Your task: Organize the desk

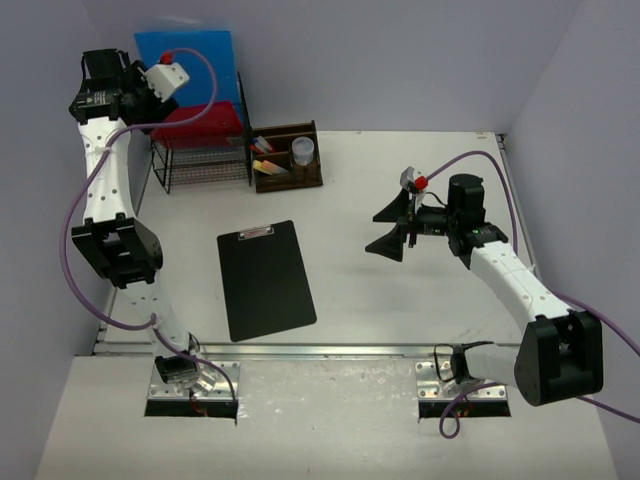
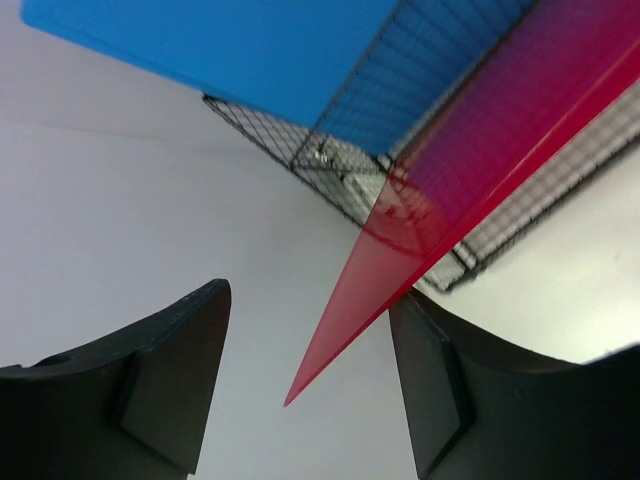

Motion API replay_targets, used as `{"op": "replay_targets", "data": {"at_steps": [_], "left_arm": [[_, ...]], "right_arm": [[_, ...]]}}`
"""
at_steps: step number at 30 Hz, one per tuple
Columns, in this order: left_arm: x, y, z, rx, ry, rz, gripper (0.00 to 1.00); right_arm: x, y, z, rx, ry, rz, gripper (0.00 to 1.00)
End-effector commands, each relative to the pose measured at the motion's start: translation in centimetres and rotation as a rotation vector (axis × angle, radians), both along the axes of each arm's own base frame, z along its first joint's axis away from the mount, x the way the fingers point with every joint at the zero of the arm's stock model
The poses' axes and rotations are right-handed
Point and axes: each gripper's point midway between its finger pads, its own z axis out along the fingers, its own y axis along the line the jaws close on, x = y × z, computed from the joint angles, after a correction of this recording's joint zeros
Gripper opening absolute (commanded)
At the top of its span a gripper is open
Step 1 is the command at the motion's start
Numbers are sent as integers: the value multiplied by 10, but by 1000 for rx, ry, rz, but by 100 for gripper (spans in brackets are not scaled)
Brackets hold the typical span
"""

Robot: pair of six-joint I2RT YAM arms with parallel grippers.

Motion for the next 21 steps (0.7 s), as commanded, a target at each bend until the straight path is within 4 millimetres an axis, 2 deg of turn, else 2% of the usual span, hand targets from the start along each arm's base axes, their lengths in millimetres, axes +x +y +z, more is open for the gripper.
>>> {"op": "replay_targets", "data": {"at_steps": [1, 6, 9, 11, 17, 21], "left_arm": [[27, -21, 56, -126, -233, -21, 63], [48, -22, 49, -187, -282, 2, 62], [68, -20, 54, -256, -365, 32, 62], [75, -26, 51, -288, -369, 10, 62], [102, -38, 21, -353, -371, 27, 62], [123, -32, 10, -422, -422, 97, 62]], "right_arm": [[3, 0, 11, 11, -35, 8, 99], [3, 0, 8, 6, -29, 6, 99], [4, 0, 7, 6, -21, 5, 99], [4, 0, 7, 3, -23, 3, 99], [6, 0, 6, 1, -9, -2, 99], [7, -1, 6, -3, -9, -5, 99]]}}
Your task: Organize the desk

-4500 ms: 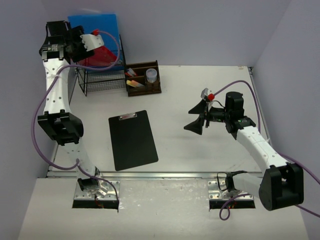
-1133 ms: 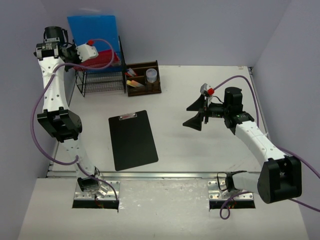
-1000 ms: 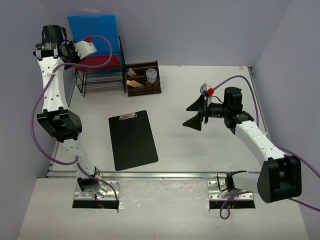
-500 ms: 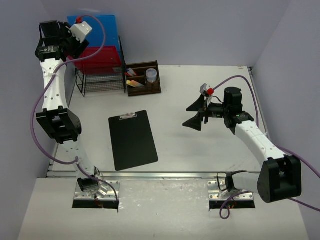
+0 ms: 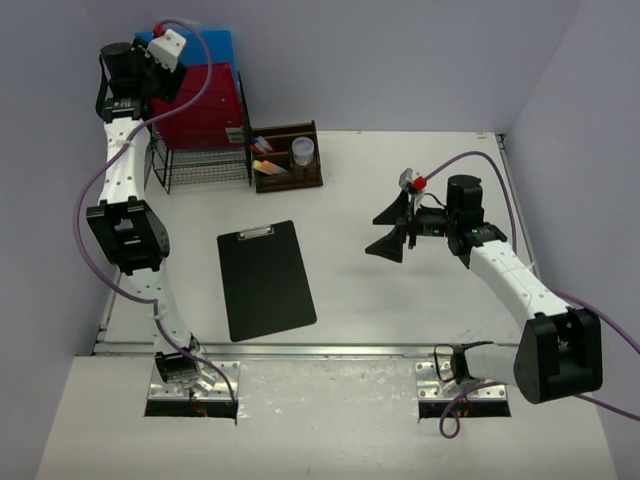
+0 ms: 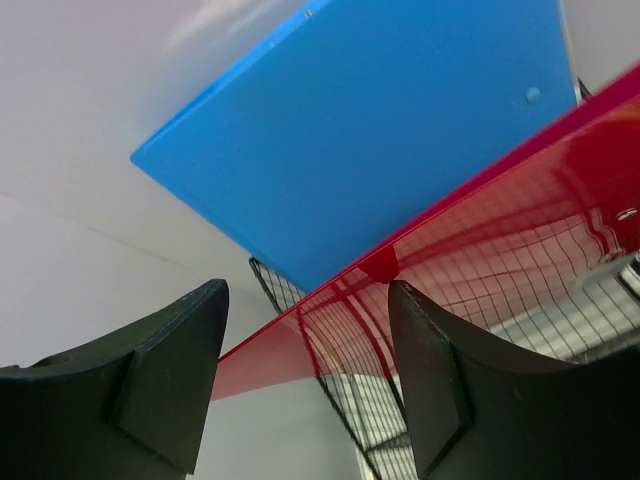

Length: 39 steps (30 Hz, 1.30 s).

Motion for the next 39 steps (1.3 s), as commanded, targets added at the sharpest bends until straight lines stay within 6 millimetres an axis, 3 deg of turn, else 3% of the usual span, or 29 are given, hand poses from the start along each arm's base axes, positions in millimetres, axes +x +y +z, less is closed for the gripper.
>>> {"op": "replay_targets", "data": {"at_steps": [1, 9, 12, 19, 27, 30, 32, 36, 39], "left_arm": [[26, -8, -10, -141, -71, 41, 63], [52, -8, 4, -265, -237, 91, 66], [59, -17, -1, -312, -243, 60, 67], [72, -22, -40, -374, -163, 71, 69], [64, -37, -56, -429, -62, 25, 69], [52, -40, -32, -443, -120, -13, 69], [36, -45, -4, -462, -169, -57, 70], [-9, -49, 82, -503, -298, -151, 70], [-38, -46, 128, -517, -366, -200, 71]], "right_arm": [[9, 0, 13, 3, -49, -3, 99], [7, -1, 8, -6, -8, -5, 99], [8, -1, 9, -5, -2, -7, 99], [6, -1, 13, -5, -1, -10, 99], [5, 0, 17, 1, -1, -11, 99], [4, 0, 21, 6, -6, -8, 99], [4, 0, 24, 8, -10, -8, 99], [3, 1, 32, 18, -21, -6, 99], [2, 1, 35, 20, -35, -7, 99]]}}
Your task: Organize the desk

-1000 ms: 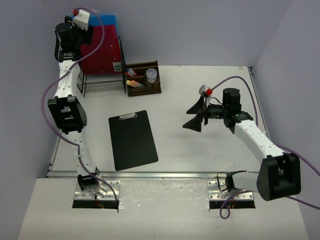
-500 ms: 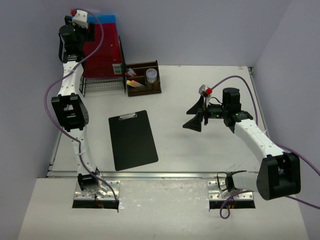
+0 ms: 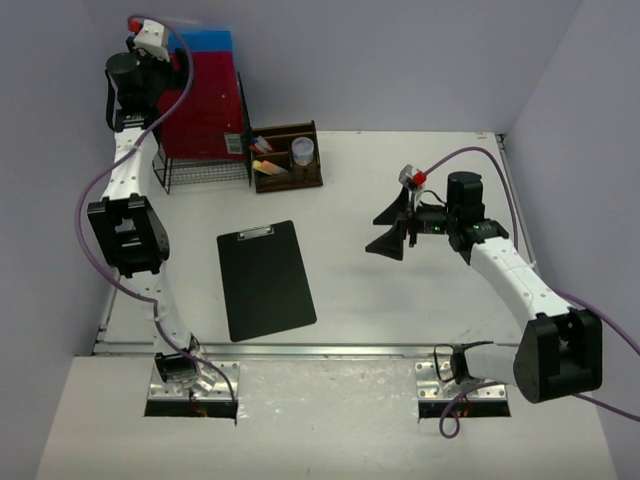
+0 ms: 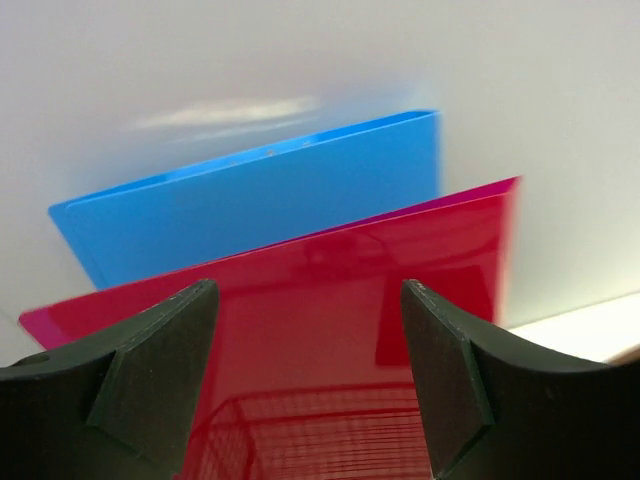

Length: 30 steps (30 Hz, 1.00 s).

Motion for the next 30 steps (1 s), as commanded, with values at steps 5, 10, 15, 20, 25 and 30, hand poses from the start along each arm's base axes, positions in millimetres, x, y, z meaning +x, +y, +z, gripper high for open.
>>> {"op": "replay_targets", "data": {"at_steps": [5, 10, 15, 20, 25, 30], "left_arm": [[-104, -14, 137, 10, -170, -159, 72], [-153, -38, 98, 178, -3, -336, 71], [-200, -69, 19, 328, 211, -569, 70], [-246, -85, -101, 351, 571, -713, 63], [-262, -97, -171, 443, 717, -734, 56], [-265, -119, -225, 524, 792, -719, 55]], "right_arm": [[0, 2, 32, 34, -75, -2, 99], [1, 1, 31, 32, -64, -11, 99], [4, 0, 21, 19, -5, -39, 99], [14, -1, 10, -5, 82, -72, 99], [18, 0, 2, -8, 138, -83, 99], [26, -1, -7, -18, 188, -117, 99]]}}
